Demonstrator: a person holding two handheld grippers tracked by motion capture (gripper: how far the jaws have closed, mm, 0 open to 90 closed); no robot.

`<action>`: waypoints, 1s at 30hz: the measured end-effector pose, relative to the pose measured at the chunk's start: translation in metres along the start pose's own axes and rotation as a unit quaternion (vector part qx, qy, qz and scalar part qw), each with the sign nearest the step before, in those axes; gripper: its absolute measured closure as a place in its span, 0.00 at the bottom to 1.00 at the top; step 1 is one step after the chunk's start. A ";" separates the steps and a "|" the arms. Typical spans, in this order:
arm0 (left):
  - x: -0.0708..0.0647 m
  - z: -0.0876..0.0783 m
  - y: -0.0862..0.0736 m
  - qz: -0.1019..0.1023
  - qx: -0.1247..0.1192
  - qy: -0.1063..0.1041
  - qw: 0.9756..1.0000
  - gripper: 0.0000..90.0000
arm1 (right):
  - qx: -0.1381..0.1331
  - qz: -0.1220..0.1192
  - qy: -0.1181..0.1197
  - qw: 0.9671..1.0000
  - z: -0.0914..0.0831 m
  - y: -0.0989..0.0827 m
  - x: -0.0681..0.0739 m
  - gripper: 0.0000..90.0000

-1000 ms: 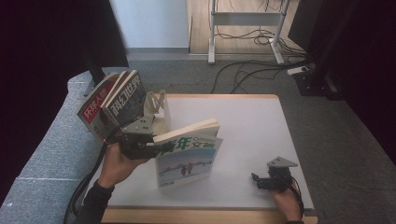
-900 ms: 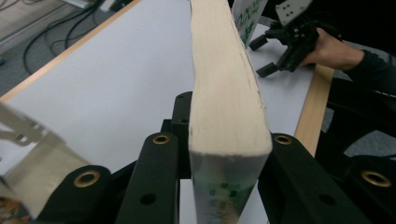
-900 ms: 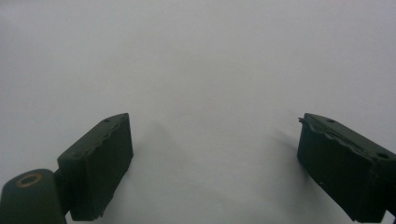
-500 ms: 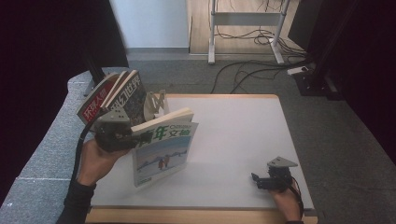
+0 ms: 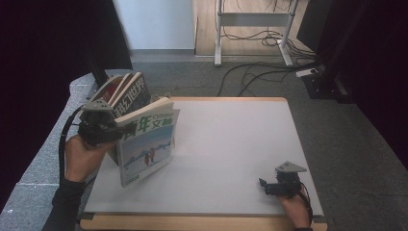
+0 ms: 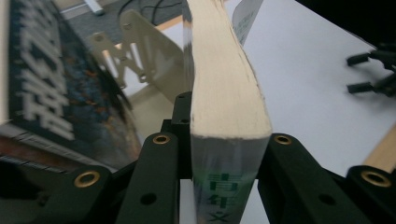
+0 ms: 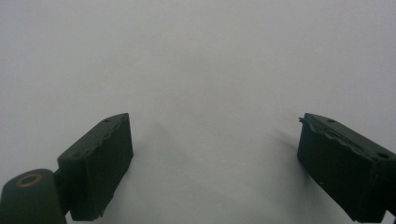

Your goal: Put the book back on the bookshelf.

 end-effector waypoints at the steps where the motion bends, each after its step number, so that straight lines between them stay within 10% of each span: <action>1: 0.004 -0.001 0.001 -0.005 -0.002 0.006 1.000 0.82 | 0.000 0.000 0.000 1.000 0.000 0.000 0.000 0.11; 15: 0.028 0.011 0.022 -0.050 -0.007 0.048 0.998 0.82 | 0.000 0.000 0.002 1.000 0.000 0.000 0.000 0.11; 30: 0.029 0.052 0.052 -0.040 -0.049 0.053 0.997 0.82 | 0.000 0.000 0.002 1.000 0.000 0.000 0.000 0.11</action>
Point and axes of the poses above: each handheld gripper's, and its own axes: z roughly forward along the jaws, y roughly out of its top, x roughly to its left, the point moved 10 cm from there along z, roughly forward along the jaws, and after that the axes turned 1 degree about z, right-handed, at the moved point
